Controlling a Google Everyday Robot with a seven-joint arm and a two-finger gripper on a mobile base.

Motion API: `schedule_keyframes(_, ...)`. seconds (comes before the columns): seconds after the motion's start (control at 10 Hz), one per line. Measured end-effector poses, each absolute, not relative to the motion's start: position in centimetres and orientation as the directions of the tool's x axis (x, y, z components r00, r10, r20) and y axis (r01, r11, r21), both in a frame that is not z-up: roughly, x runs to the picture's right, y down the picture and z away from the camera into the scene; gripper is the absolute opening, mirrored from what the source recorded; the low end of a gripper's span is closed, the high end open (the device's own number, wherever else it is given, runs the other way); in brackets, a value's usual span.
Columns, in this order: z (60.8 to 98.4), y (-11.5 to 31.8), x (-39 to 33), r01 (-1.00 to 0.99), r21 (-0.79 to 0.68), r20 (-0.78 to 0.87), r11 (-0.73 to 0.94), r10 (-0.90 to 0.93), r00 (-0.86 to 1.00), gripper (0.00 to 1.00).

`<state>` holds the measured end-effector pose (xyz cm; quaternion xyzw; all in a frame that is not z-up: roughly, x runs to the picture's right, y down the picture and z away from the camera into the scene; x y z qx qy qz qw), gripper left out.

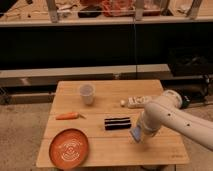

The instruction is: Place the white sponge in the ceramic cup

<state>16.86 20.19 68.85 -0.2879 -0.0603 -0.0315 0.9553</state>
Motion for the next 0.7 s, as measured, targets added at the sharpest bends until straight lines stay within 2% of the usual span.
schedule_keyframes(0.7,67.2,16.7,13.2,0.129,-0.521,0.125,0.844,-0.074,0.989,0.02)
